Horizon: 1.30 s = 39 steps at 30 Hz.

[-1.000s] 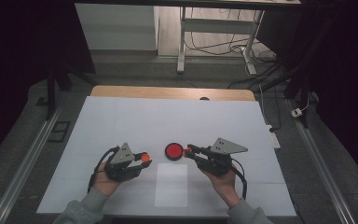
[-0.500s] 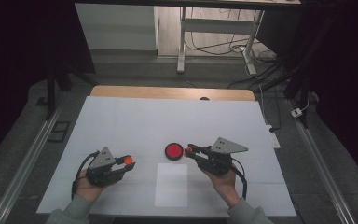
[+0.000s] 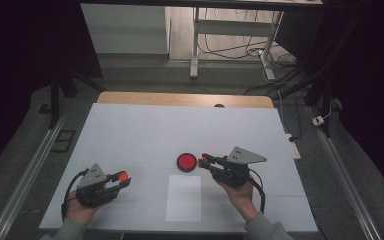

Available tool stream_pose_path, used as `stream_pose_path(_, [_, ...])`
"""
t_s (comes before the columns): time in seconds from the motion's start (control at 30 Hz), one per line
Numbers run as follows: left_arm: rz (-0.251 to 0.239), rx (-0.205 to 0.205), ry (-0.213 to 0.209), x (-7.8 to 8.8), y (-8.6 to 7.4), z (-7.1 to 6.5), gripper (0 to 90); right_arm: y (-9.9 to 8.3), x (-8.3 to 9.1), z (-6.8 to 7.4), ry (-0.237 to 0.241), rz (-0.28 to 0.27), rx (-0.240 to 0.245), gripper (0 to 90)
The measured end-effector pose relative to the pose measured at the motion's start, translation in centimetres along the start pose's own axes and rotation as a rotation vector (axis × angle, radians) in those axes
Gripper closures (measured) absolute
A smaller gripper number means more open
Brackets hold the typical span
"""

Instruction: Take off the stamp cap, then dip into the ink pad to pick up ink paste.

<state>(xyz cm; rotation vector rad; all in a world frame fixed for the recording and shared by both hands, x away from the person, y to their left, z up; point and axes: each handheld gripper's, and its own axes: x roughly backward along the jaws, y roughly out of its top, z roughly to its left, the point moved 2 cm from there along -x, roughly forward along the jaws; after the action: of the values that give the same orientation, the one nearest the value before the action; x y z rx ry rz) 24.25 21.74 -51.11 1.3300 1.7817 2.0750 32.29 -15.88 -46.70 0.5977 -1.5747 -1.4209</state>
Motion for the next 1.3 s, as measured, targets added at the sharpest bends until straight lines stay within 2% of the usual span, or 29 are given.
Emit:
stream_pose_path(0.53, [0.021,-0.006,0.001,-0.5,-0.1,-0.1,65.1,0.2,0.1,0.0,-0.001,-0.012,0.003,72.8])
stream_pose_path(0.9, [0.017,-0.008,-0.007,-0.7,0.0,-0.2,65.1,0.5,0.5,-0.1,-0.009,-0.019,0.002,72.8])
stream_pose_path(1.3, [0.03,-0.003,-0.006,-0.8,-0.3,0.0,65.1,0.3,-1.6,-0.7,-0.001,0.017,-0.005,72.8])
